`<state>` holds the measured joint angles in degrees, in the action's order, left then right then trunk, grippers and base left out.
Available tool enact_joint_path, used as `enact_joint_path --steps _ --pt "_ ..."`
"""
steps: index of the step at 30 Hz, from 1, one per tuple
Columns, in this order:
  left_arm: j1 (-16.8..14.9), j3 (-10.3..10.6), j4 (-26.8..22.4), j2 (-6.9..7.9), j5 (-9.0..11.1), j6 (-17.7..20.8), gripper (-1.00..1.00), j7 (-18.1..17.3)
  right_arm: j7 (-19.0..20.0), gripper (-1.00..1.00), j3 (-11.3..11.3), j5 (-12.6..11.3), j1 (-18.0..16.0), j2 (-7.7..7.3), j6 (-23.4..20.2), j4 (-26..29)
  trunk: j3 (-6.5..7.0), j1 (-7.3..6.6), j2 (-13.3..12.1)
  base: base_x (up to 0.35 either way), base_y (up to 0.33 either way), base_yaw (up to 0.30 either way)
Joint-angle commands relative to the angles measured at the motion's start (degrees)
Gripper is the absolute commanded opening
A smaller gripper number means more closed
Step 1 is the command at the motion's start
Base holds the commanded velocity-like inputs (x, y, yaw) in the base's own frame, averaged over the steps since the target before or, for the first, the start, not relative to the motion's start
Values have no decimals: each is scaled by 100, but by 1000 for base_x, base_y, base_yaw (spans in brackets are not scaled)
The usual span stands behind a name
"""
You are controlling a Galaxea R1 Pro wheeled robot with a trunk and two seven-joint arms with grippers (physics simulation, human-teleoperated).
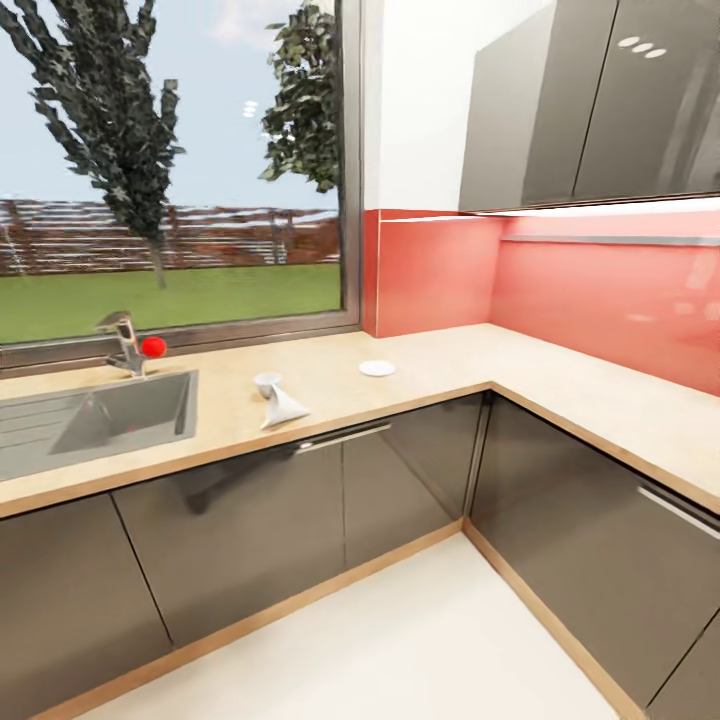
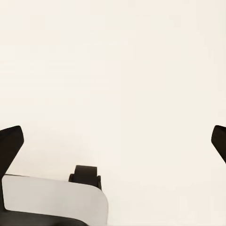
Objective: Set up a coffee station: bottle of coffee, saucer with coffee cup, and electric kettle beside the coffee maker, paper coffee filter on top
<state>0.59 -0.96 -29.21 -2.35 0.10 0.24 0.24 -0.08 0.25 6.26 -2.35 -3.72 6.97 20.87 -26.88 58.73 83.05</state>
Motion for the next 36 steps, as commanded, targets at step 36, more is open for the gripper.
enact_joint_path --steps 36 --pt "2 -10 -6 -3 -1 3 100 2 -1 100 0 51 -3 2 13 -4 -5 0 3 0 176 -105"
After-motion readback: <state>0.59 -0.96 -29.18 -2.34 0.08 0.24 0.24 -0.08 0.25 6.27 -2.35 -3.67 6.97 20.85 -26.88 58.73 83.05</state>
